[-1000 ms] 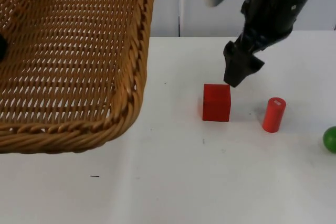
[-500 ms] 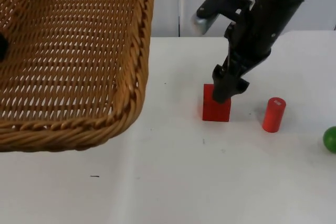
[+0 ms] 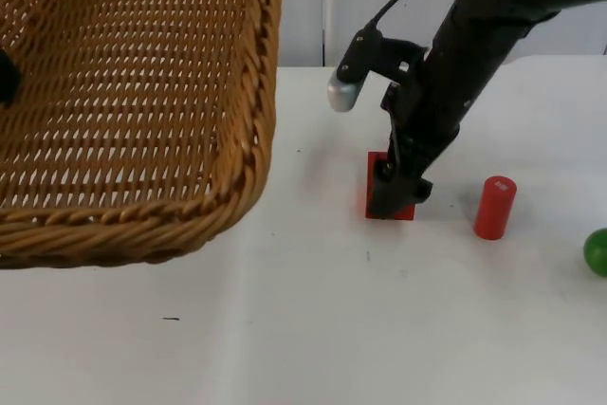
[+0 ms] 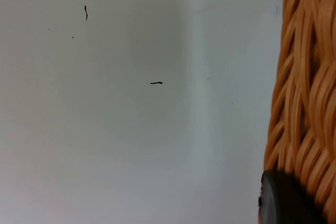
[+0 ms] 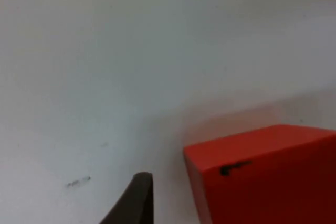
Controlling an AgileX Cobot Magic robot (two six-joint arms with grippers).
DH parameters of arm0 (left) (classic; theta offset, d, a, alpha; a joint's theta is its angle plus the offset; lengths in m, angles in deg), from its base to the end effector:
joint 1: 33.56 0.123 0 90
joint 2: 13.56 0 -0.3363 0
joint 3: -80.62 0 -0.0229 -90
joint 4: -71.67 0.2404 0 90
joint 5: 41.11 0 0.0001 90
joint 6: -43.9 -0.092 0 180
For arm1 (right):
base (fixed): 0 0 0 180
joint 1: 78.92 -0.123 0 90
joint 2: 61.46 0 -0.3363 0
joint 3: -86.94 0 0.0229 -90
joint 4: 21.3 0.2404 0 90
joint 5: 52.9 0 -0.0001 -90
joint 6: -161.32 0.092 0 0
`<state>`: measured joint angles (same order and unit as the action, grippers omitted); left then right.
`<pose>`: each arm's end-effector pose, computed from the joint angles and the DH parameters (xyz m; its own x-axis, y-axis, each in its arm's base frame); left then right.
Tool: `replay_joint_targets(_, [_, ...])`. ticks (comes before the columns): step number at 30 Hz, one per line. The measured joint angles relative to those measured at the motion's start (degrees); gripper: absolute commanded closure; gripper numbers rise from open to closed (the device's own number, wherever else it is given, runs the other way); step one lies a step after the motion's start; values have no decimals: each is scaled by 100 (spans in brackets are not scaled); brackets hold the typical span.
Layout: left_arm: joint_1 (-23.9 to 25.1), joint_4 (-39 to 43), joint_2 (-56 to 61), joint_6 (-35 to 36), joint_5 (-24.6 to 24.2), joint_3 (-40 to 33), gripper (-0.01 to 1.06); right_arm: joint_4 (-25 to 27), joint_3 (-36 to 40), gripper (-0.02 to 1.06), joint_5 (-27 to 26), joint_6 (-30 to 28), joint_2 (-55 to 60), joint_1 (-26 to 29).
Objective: Pick up the basket with the left hand and place the object to the left of the red cylinder into the basket with the right hand.
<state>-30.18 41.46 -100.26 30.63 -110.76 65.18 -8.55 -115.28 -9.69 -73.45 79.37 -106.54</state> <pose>0.2381 -0.0294 0.3510 -0.9779 -0.0296 -0.2070 0.0697 0.8869 -0.4566 0.4473 0.2497 0.1543 -0.2314 -0.9155 -0.3291 -0.9491 0.2867 -0.1302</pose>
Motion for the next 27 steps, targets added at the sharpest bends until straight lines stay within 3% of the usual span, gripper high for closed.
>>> replay_joint_targets(6, [0, -24, 0, 0, 0, 0, 105, 363, 0, -1, -72, -399, 110, 0])
replay_joint_targets(20, [0, -58, -72, 10, 0, 0, 105, 374, 0, 5, -115, -436, 161, 0])
replay_joint_targets(24, [0, -58, -72, 10, 0, 0, 105, 329, 0, 10, -115, -436, 161, 0])
replay_joint_targets(27, [0, -58, -72, 10, 0, 0, 105, 271, 0, 25, -115, -436, 161, 0])
